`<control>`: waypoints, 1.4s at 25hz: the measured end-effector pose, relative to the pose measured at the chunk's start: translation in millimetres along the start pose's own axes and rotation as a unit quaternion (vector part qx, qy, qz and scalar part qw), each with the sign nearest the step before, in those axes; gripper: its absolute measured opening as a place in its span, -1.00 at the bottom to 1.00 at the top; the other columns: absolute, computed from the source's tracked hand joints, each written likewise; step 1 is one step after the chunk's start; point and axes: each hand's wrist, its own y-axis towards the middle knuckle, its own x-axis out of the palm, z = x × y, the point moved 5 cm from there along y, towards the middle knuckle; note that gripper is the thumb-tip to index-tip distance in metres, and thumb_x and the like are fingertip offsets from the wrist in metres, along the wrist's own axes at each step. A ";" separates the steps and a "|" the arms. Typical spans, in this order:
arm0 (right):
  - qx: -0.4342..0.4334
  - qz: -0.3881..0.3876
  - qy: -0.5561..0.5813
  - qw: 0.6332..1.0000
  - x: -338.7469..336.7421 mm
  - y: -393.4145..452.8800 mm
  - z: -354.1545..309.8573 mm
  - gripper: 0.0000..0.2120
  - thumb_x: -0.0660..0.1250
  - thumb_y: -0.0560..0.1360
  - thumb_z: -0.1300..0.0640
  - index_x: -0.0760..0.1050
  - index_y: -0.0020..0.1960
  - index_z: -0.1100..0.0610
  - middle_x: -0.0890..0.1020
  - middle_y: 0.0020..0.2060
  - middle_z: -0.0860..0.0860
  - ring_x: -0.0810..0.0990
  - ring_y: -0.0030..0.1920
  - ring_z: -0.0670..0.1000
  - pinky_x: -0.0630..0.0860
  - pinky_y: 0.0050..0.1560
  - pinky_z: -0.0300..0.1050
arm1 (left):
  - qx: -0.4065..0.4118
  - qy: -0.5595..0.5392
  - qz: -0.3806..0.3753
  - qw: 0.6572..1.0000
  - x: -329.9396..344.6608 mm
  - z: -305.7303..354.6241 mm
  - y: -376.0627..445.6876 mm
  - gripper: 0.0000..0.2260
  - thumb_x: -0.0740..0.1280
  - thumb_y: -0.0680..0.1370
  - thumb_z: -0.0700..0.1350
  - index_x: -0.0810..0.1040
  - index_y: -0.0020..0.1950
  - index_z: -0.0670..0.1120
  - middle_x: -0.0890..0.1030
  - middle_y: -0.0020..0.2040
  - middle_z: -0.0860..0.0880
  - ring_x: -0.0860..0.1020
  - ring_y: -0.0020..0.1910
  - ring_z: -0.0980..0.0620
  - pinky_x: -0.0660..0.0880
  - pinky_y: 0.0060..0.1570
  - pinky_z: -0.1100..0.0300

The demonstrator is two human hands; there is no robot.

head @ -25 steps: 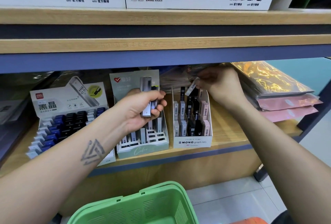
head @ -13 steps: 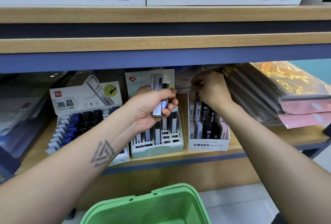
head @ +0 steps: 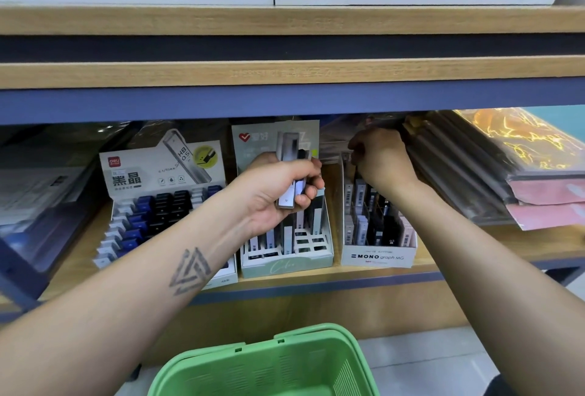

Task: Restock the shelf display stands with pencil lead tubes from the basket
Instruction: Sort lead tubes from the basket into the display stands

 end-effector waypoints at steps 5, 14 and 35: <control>0.093 -0.062 0.302 0.947 -7.7 -12.3 3.7 -0.88 0.42 0.52 0.30 0.69 -0.03 0.11 0.74 -0.09 0.10 0.71 -0.13 0.01 0.62 -0.07 -0.13 | -0.029 -0.005 -0.027 0.999 4.5 -7.2 -3.4 -0.81 0.22 0.57 -0.42 0.49 0.15 -0.29 0.64 -0.16 -0.24 0.48 -0.40 0.06 0.40 -0.54 0.35; 0.090 -0.240 0.545 0.798 -6.0 -38.4 -24.3 -0.85 0.49 0.45 0.34 0.68 0.01 0.23 0.71 -0.25 0.12 0.67 -0.28 -0.03 0.61 -0.24 -0.23 | -0.006 0.049 -0.036 0.998 2.6 -8.6 -7.9 -0.78 0.23 0.57 -0.44 0.52 0.20 -0.38 0.67 0.00 -0.37 0.66 -0.27 -0.05 0.54 -0.44 0.29; -0.007 -0.106 0.475 0.874 -43.4 -25.0 7.3 -0.83 0.51 0.45 0.25 0.68 0.03 0.13 0.74 -0.07 0.12 0.73 -0.03 0.10 0.67 0.05 -0.06 | -0.017 0.058 0.016 0.998 -4.4 -3.4 2.3 -0.86 0.30 0.61 -0.33 0.49 0.16 -0.32 0.63 -0.20 -0.26 0.45 -0.52 0.10 0.32 -0.63 0.37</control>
